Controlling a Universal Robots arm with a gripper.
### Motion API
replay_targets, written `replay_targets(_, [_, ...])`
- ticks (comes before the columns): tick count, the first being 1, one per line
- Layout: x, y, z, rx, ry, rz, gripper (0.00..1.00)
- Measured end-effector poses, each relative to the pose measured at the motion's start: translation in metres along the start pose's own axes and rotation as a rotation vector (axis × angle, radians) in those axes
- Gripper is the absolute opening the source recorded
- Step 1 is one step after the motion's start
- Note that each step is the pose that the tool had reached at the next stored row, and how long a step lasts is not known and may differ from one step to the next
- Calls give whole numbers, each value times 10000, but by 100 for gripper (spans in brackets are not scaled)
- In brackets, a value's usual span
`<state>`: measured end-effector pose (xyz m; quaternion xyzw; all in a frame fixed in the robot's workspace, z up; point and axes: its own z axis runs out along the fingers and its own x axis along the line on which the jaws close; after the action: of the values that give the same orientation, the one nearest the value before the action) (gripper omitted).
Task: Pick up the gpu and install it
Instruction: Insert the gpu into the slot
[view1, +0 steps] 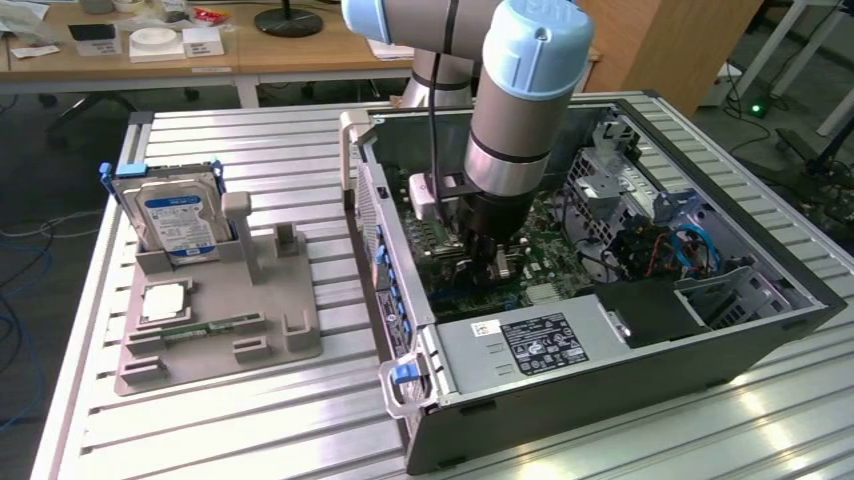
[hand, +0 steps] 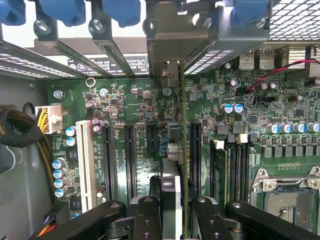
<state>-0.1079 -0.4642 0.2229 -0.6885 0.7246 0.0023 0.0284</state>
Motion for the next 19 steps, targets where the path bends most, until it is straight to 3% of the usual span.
replay_targets(19, [1, 13, 43, 3, -7, 6, 29])
